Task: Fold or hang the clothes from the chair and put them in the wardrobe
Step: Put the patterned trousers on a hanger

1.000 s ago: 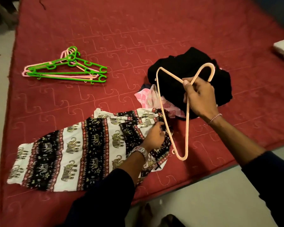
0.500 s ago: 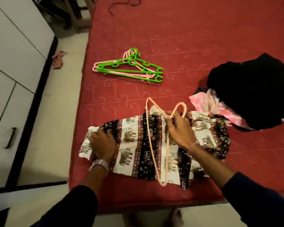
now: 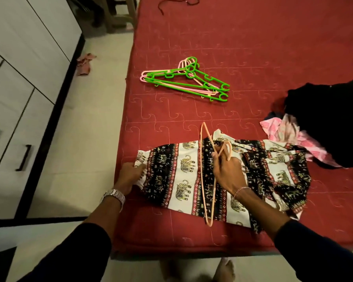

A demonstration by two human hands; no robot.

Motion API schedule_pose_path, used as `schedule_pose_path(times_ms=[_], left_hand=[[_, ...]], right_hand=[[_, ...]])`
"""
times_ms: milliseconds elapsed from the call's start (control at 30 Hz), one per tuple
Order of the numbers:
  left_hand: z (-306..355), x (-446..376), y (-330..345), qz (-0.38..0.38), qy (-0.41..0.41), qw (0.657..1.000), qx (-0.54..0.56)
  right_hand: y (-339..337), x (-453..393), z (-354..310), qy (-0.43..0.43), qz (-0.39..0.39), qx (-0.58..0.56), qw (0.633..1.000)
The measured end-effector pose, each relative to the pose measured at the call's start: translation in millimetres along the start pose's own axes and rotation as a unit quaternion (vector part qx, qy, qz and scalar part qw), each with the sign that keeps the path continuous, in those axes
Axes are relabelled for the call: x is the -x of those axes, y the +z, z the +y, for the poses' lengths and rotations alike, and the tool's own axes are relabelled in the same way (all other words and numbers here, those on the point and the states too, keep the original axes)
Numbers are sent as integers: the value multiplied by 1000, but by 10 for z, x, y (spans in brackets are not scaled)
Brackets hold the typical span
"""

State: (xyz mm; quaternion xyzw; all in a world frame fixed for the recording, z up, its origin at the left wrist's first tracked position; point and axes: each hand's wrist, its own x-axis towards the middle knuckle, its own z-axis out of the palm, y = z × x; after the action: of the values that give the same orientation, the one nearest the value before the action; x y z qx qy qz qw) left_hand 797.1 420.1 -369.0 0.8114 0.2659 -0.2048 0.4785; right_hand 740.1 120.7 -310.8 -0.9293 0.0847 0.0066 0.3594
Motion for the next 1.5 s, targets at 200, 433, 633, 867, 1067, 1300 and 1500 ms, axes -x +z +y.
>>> schedule_pose_path(times_ms=[200,433,633,867,1067,1300,1500], left_hand=[[508,284,299,-150,101,979,90],[769,628,1269,-275,180,944,-33],[724,816,1702,-421,-18,883,206],[808,758,1499,-349,24,892,286],[781,757,1140,-331,41,901,278],[392,630,1031,-239,-53,896,370],[232,681,972,-97,-100,859,493]], right_hand=[[40,11,-12,11,1,16,1000],[-51,53,0,21,-20,-21,999],[-142,91,81,23,-64,-87,994],[-172,147,192,36,-171,-106,979],[12,58,300,25,-112,-29,993],[257,-75,633,256,-15,44,966],[257,-124,769,328,-36,-92,940]])
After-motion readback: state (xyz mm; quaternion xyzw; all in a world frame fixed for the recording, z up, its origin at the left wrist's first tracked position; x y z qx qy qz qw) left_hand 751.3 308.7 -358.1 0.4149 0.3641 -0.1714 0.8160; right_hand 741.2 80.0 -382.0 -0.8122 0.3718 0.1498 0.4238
